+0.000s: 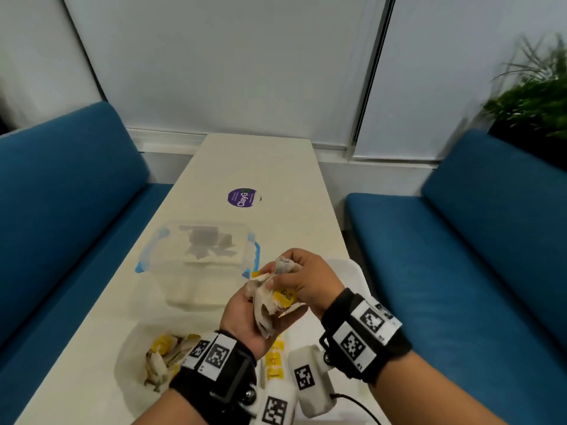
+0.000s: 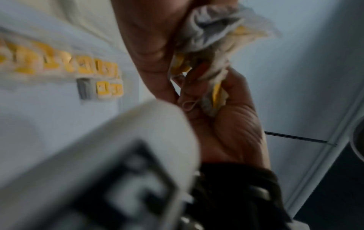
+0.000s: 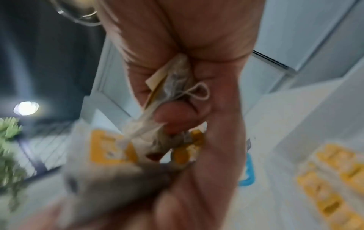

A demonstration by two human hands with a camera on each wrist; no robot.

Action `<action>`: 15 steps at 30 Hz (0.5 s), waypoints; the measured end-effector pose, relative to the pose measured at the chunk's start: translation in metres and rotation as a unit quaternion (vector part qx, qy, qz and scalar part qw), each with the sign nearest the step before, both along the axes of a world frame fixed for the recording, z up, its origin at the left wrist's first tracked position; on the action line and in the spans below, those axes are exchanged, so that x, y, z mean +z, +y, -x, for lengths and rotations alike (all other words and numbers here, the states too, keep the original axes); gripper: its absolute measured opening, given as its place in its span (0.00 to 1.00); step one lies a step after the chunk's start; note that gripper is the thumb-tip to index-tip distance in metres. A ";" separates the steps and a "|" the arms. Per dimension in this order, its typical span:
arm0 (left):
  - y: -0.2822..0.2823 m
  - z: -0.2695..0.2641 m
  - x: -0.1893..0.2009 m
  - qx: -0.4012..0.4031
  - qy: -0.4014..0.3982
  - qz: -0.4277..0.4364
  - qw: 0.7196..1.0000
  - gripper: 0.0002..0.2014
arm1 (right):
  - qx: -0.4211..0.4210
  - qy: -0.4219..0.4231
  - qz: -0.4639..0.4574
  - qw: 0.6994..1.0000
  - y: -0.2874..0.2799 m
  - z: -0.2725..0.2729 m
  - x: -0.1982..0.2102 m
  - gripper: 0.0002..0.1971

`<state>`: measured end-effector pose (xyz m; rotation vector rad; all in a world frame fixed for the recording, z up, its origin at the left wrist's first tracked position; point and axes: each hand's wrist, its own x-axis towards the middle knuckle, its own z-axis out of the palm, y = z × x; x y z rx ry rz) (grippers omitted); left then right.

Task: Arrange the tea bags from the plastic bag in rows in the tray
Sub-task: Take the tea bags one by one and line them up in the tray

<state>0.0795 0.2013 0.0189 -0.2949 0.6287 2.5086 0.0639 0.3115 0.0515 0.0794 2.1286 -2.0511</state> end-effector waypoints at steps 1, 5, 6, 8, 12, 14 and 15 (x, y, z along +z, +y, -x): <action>0.008 -0.001 -0.001 0.002 -0.003 -0.003 1.000 0.22 | -0.028 0.025 -0.039 0.999 0.003 0.001 -0.007 0.17; 0.028 -0.006 -0.013 0.041 -0.015 -0.019 0.999 0.30 | -0.062 0.101 -0.173 0.978 0.009 -0.004 -0.028 0.14; 0.031 -0.007 -0.014 0.041 -0.006 -0.002 0.999 0.26 | -0.045 0.108 -0.213 0.970 0.010 -0.005 -0.031 0.12; 0.035 -0.008 -0.020 0.034 -0.002 0.034 0.999 0.14 | -0.009 0.108 -0.292 0.950 0.013 -0.005 -0.038 0.10; 0.031 -0.007 -0.026 0.014 -0.049 0.065 0.997 0.12 | -0.026 0.075 -0.300 0.951 0.013 -0.002 -0.046 0.08; 0.027 -0.005 -0.021 -0.004 -0.068 0.086 0.994 0.13 | -0.041 0.063 -0.292 0.953 0.009 -0.001 -0.050 0.10; 0.025 -0.004 -0.019 -0.009 -0.074 0.094 0.993 0.12 | -0.047 0.056 -0.279 0.957 0.007 -0.001 -0.052 0.12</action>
